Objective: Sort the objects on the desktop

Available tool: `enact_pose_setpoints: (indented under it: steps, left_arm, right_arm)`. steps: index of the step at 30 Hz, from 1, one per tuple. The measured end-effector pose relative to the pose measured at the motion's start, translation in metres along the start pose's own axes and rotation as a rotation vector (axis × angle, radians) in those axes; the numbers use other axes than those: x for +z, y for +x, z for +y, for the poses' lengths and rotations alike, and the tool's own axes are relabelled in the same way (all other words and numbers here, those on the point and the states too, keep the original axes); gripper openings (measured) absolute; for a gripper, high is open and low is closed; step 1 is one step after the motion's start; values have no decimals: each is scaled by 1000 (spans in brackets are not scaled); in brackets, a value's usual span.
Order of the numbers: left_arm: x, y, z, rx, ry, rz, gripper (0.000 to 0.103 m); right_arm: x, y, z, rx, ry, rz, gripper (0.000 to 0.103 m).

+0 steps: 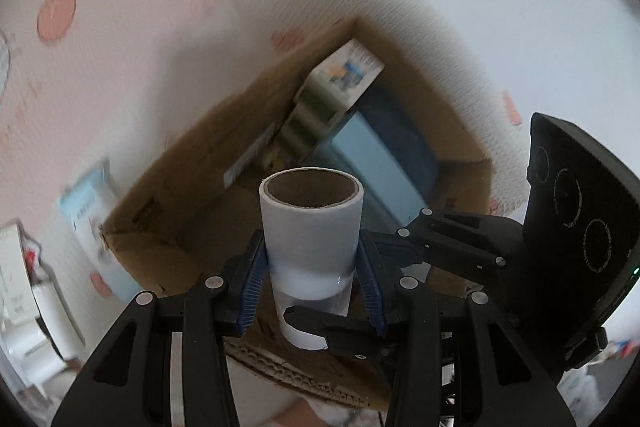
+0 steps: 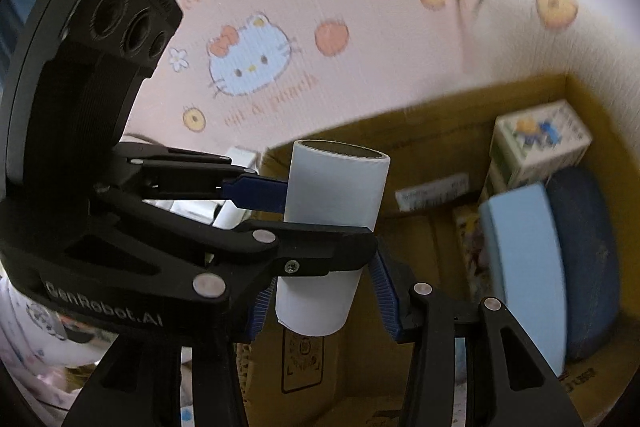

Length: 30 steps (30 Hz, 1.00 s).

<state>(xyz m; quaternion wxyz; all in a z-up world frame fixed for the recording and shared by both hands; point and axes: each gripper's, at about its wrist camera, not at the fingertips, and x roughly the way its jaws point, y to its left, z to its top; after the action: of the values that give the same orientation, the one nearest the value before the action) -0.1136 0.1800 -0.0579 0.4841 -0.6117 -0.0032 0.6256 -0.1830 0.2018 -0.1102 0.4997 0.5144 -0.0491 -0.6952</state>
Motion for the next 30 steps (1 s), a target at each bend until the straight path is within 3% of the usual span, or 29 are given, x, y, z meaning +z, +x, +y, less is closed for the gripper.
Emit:
enact_pose_setpoints:
  steps: [2, 5, 6, 11, 15, 20, 22, 23, 30]
  left_arm:
    - [2, 3, 3, 15, -4, 23, 47]
    - [6, 7, 9, 43, -24, 49, 47]
    - [7, 9, 17, -13, -121, 28, 47]
    - [13, 16, 27, -18, -151, 64, 48]
    - [20, 26, 40, -38, -219, 154, 48]
    - [29, 37, 40, 22, -205, 259, 48]
    - [30, 40, 38, 44, -186, 268, 49]
    - [31, 41, 36, 58, -173, 269, 49]
    - [39, 47, 32, 103, -141, 313, 51]
  right_arm:
    - [2, 8, -5, 69, 23, 52, 43]
    - [8, 18, -8, 97, 26, 93, 43]
    - [10, 21, -8, 103, 27, 110, 43]
    - [18, 35, -4, 73, 4, 166, 43]
    - [22, 45, -6, 81, 9, 212, 43]
    - [18, 60, -12, 54, 2, 263, 41]
    - [16, 64, -16, 77, 23, 270, 41]
    - [14, 65, -12, 280, -73, 406, 41]
    - [12, 77, -24, 308, -28, 444, 40]
